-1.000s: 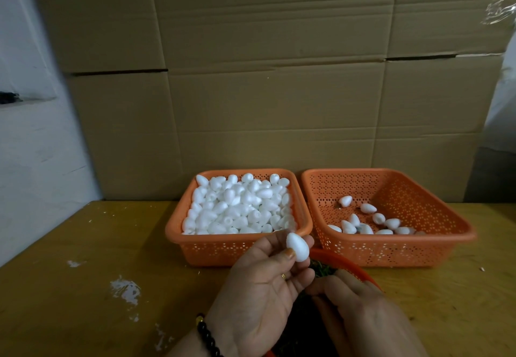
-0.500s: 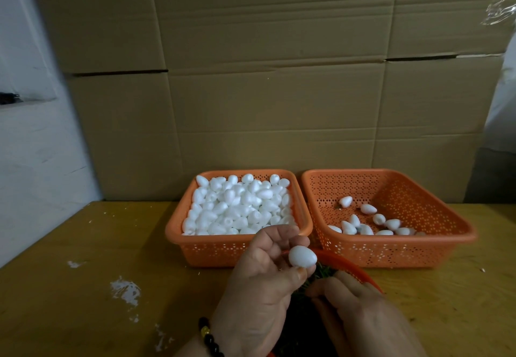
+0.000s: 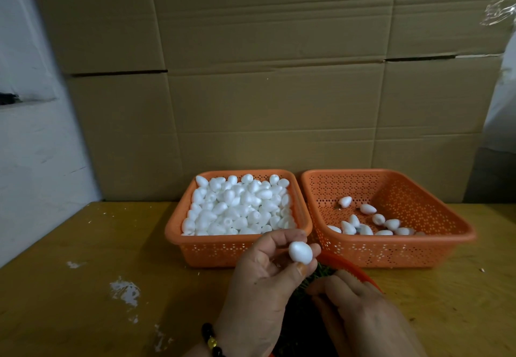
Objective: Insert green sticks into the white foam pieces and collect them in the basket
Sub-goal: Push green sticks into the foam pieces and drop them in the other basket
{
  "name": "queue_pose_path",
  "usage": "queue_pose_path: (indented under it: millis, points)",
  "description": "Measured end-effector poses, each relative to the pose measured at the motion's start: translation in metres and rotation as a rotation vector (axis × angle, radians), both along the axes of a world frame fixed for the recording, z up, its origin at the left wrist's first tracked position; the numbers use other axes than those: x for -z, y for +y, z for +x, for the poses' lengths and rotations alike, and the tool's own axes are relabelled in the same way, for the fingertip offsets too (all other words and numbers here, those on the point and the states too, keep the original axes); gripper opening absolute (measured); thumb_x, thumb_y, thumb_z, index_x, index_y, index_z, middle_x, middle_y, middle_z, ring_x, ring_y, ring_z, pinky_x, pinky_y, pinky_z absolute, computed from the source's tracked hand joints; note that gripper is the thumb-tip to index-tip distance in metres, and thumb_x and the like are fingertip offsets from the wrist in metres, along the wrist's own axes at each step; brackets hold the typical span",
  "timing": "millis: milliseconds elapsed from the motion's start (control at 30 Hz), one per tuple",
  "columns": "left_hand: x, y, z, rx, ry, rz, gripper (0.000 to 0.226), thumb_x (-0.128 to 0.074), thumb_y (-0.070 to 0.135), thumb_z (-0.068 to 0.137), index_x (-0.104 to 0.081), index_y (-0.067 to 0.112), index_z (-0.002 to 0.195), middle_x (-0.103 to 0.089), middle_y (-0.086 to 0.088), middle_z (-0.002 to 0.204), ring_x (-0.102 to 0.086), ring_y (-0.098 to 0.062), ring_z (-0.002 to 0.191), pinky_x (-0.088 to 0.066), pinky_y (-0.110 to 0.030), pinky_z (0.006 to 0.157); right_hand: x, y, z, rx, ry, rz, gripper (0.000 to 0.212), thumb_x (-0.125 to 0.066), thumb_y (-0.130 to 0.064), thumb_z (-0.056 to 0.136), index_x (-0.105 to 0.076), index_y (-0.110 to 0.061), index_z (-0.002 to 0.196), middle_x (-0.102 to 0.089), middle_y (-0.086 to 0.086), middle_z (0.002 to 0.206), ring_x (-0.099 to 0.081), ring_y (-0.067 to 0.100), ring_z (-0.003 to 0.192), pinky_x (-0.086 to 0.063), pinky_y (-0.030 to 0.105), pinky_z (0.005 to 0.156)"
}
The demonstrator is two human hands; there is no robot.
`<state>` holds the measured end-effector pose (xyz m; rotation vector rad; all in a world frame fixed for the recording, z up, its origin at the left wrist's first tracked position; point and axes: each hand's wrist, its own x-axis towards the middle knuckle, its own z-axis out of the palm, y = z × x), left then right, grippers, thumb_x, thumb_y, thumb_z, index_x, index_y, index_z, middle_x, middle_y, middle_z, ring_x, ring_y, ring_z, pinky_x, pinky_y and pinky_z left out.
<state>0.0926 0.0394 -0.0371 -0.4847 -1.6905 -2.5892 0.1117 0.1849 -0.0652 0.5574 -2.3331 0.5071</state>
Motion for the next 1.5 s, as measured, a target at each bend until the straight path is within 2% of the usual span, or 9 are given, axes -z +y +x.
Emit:
queue_pose_path:
  millis: [300, 400, 567, 700, 833, 1067, 1200, 1367, 1500]
  points:
    - [0.0003, -0.0011, -0.0022, -0.02, -0.096, 0.033, 0.028, -0.07, 0.01, 0.069, -0.075, 0.023, 0.093, -0.071, -0.009, 0.108, -0.066, -0.025, 0.107, -0.054, -0.03, 0.081, 0.0014, 0.0019, 0.0005, -0.022, -0.089, -0.1, 0.023, -0.083, -0.012, 0.067, -0.071, -0.027, 0.08, -0.063, -0.011, 0.077, -0.064, 0.01, 0.061, -0.052, 0.022, 0.05]
    - [0.0003, -0.0017, -0.0019, -0.015, -0.155, 0.046, 0.027, -0.083, 0.018, 0.068, -0.075, 0.024, 0.093, -0.072, -0.006, 0.104, -0.069, -0.022, 0.098, -0.055, -0.029, 0.079, -0.0004, 0.0024, 0.0008, -0.021, -0.121, -0.122, 0.031, -0.085, -0.008, 0.062, -0.072, -0.027, 0.082, -0.065, -0.012, 0.081, -0.065, 0.008, 0.065, -0.051, 0.022, 0.051]
    - [-0.0007, -0.0021, -0.0031, -0.014, -0.252, 0.118, 0.027, -0.073, 0.021, 0.065, -0.075, 0.016, 0.092, -0.073, -0.008, 0.095, -0.069, -0.018, 0.083, -0.056, -0.028, 0.072, -0.0008, 0.004, 0.0, -0.055, -0.09, -0.189, 0.036, -0.084, 0.002, 0.061, -0.073, -0.024, 0.083, -0.067, -0.013, 0.083, -0.064, 0.002, 0.066, -0.051, 0.018, 0.057]
    - [-0.0003, -0.0027, -0.0065, -0.017, -0.358, 0.203, 0.034, -0.068, 0.013, 0.073, -0.066, 0.002, 0.106, -0.07, -0.013, 0.088, -0.068, -0.019, 0.074, -0.057, -0.029, 0.065, -0.0014, 0.0036, 0.0002, -0.058, -0.012, -0.231, 0.033, -0.085, -0.001, 0.059, -0.073, -0.024, 0.079, -0.068, -0.014, 0.078, -0.062, -0.003, 0.064, -0.05, 0.013, 0.058]
    - [-0.0001, -0.0022, -0.0074, 0.001, -0.412, 0.235, 0.039, -0.067, 0.013, 0.071, -0.064, -0.003, 0.106, -0.07, -0.016, 0.084, -0.068, -0.021, 0.071, -0.059, -0.031, 0.063, -0.0016, 0.0042, -0.0008, -0.066, 0.085, -0.271, 0.014, -0.076, -0.014, 0.066, -0.072, -0.023, 0.076, -0.068, -0.015, 0.076, -0.061, -0.005, 0.068, -0.048, 0.008, 0.061]
    - [0.0007, -0.001, -0.007, 0.029, -0.457, 0.278, 0.039, -0.067, 0.009, 0.069, -0.062, -0.002, 0.106, -0.069, -0.016, 0.081, -0.068, -0.019, 0.067, -0.058, -0.029, 0.059, -0.0047, 0.0052, -0.0005, -0.057, 0.128, -0.36, 0.012, -0.063, -0.035, 0.078, -0.066, -0.024, 0.077, -0.062, -0.018, 0.081, -0.059, -0.006, 0.073, -0.047, 0.012, 0.062]
    - [-0.0009, 0.0, -0.0052, 0.069, -0.454, 0.261, 0.033, -0.066, 0.006, 0.069, -0.064, -0.001, 0.101, -0.069, -0.017, 0.08, -0.067, -0.019, 0.066, -0.058, -0.031, 0.059, -0.0066, 0.0067, -0.0033, -0.04, 0.138, -0.38, 0.018, -0.06, -0.035, 0.08, -0.068, -0.019, 0.076, -0.059, -0.013, 0.083, -0.057, -0.004, 0.076, -0.045, 0.01, 0.065]
    - [-0.0009, 0.0011, -0.0031, 0.079, -0.456, 0.24, 0.04, -0.068, 0.004, 0.065, -0.063, 0.0, 0.104, -0.07, -0.016, 0.084, -0.068, -0.02, 0.068, -0.058, -0.032, 0.061, -0.0062, 0.009, -0.0055, -0.011, 0.157, -0.394, 0.005, -0.071, -0.019, 0.071, -0.068, -0.017, 0.074, -0.059, -0.01, 0.081, -0.056, -0.003, 0.075, -0.041, 0.005, 0.068]
    - [-0.0011, 0.003, -0.0009, 0.086, -0.453, 0.225, 0.045, -0.07, 0.002, 0.063, -0.061, -0.001, 0.107, -0.07, -0.017, 0.087, -0.069, -0.021, 0.07, -0.057, -0.032, 0.062, -0.0065, 0.0083, -0.005, -0.021, 0.154, -0.403, 0.013, -0.065, -0.03, 0.078, -0.069, -0.017, 0.075, -0.059, -0.01, 0.081, -0.056, -0.003, 0.075, -0.042, 0.006, 0.067]
